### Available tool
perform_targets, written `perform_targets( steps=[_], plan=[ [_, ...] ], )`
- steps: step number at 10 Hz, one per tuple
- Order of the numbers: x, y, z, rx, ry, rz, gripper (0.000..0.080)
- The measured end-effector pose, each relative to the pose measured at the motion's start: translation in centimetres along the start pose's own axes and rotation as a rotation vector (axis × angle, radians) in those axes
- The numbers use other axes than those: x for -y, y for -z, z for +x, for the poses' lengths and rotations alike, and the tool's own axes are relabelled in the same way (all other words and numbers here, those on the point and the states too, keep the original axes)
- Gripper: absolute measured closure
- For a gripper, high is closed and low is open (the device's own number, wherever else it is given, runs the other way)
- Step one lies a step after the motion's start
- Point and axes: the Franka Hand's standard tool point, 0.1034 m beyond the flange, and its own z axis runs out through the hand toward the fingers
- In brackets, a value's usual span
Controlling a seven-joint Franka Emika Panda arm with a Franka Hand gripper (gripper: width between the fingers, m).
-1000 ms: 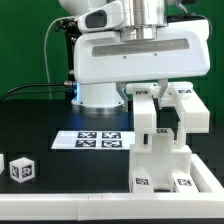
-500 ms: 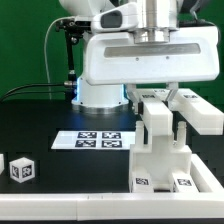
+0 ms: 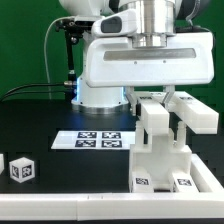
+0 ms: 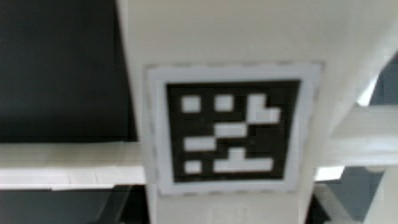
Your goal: Assemble chair
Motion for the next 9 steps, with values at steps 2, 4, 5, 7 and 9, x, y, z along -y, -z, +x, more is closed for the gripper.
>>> perform_targets(
  steps=[2,4,5,7,9],
  plan=[
    [-1.5,0.0,0.2,-0.004,-0.015,-0.006,0.0514],
    [-1.7,-0.8,0.3,-0.023,-0.020,-0.015,0.0514],
    [-1.4,-0.8,0.6,-0.044,-0.014,-0.016,0.0514],
    [-1.0,-0.8,0.7,-0.051,-0.005,-0.015,0.0514],
    [-0.9,-0.8,0.7,-0.051,0.002,-0.014,0.0514]
  ],
)
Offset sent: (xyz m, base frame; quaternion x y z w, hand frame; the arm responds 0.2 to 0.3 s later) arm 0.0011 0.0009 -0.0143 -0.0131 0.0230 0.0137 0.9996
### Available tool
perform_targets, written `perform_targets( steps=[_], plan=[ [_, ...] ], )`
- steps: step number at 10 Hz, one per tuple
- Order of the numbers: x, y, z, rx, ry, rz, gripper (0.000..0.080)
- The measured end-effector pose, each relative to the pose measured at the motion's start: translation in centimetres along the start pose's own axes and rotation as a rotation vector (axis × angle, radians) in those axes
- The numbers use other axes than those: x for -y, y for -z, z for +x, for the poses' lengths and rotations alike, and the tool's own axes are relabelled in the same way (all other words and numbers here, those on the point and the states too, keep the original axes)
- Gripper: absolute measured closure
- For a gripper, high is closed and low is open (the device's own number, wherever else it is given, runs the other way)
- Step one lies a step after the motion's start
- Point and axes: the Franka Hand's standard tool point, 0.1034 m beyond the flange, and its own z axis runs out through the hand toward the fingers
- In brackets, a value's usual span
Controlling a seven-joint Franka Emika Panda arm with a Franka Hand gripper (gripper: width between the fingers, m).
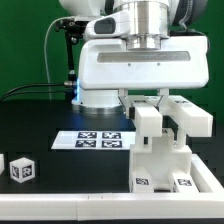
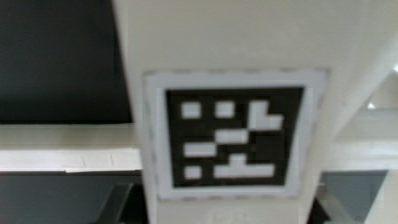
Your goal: Assemble chair
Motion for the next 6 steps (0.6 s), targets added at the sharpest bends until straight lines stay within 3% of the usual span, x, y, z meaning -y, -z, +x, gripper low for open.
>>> perform_targets(
  steps=[6],
  plan=[
    [-0.26,0.11,-0.24,-0.029,0.018,-0.005,0.0514]
  ],
)
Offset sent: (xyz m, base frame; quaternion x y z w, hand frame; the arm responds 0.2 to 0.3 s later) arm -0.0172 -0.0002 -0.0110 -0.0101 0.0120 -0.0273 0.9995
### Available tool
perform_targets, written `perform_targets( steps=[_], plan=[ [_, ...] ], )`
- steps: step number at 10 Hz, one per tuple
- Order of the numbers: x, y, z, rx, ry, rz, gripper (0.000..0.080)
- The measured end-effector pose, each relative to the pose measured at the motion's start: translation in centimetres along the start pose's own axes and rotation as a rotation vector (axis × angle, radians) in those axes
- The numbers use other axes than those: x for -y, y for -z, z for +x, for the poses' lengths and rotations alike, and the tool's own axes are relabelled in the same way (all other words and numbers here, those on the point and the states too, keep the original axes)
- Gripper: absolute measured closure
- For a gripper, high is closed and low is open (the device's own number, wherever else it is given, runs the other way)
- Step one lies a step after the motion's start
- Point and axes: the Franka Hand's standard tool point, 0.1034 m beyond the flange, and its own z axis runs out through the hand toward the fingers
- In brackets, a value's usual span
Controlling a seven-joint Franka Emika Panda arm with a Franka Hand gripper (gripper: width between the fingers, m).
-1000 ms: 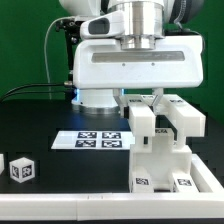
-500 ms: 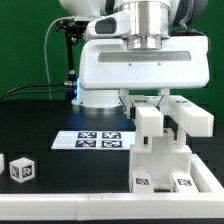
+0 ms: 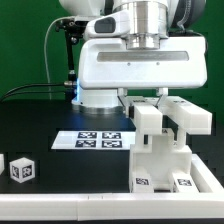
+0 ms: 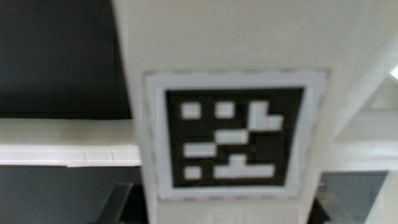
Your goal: Assemble chair
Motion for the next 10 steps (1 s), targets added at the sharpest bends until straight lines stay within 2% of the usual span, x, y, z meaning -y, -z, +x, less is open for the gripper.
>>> perform_targets(
  steps=[4,10],
  plan=[
    [0.32,-0.10,0.37,-0.010,0.005,0.001,0.0514],
    [-0.05,-0.09,0.46,0.000,-0.002,0.000,0.0514]
  ],
)
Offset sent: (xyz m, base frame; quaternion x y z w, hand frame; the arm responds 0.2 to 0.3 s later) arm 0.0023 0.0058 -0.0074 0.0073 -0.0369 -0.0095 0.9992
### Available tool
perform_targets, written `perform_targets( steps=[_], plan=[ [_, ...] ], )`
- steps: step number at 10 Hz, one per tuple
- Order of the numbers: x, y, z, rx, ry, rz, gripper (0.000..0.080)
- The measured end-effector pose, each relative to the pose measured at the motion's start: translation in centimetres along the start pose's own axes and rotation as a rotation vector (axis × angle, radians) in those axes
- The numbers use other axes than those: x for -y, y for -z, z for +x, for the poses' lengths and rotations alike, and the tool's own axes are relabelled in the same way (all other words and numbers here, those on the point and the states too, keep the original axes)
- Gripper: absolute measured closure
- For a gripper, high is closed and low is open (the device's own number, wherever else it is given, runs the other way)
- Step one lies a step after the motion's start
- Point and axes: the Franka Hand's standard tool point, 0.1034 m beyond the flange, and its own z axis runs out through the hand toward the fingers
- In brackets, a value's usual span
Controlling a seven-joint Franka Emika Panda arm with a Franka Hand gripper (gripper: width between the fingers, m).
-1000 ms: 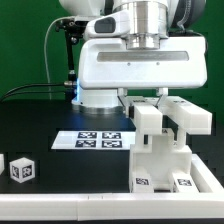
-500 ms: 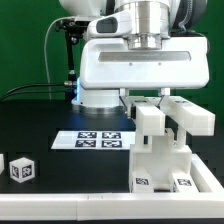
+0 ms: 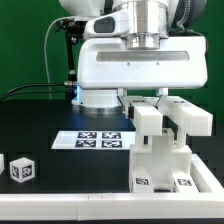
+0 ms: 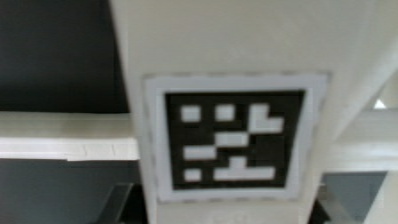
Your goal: Assemble chair
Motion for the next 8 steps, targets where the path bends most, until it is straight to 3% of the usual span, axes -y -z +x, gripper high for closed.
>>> perform_targets(
  steps=[6,8],
  plan=[
    [-0.13,-0.05,-0.14,0.004,-0.060,0.005,0.0514],
    [0.10,0.73,-0.71,0.024,-0.078,0.014,0.0514]
  ],
)
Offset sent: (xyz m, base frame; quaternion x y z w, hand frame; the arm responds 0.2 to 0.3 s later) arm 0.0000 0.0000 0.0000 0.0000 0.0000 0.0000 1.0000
